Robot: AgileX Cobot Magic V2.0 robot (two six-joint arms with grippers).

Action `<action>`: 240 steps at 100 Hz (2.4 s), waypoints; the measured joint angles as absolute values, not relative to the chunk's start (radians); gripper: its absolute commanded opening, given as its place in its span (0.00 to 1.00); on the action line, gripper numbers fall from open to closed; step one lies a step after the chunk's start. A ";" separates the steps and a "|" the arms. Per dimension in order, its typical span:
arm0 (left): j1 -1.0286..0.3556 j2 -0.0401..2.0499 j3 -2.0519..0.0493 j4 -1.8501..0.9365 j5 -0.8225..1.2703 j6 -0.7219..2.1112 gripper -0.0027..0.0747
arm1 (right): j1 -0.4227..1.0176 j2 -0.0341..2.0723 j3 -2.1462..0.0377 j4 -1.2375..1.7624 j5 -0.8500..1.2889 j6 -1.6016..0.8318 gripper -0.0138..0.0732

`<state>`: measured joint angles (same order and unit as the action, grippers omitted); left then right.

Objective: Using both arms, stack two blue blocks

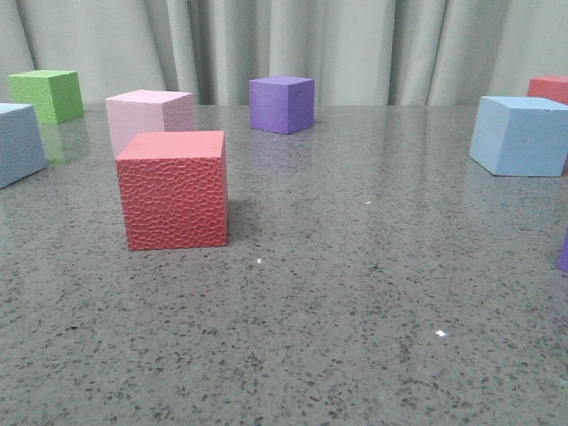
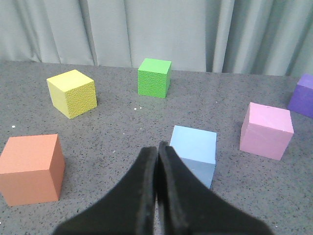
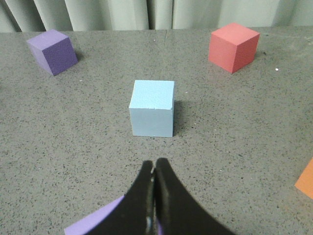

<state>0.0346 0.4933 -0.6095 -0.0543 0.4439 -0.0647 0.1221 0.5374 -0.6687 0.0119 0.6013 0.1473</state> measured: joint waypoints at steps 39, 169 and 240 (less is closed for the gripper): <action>0.035 0.521 -0.624 -0.056 0.433 -0.065 0.84 | 0.122 0.589 -0.692 0.012 0.635 0.147 0.87; 0.035 0.521 -0.624 -0.080 0.425 -0.065 0.86 | 0.122 1.483 -1.522 0.070 1.119 0.147 0.91; 0.035 0.521 -0.624 -0.080 0.425 -0.065 0.86 | 0.122 1.746 -1.614 0.071 1.166 0.176 0.91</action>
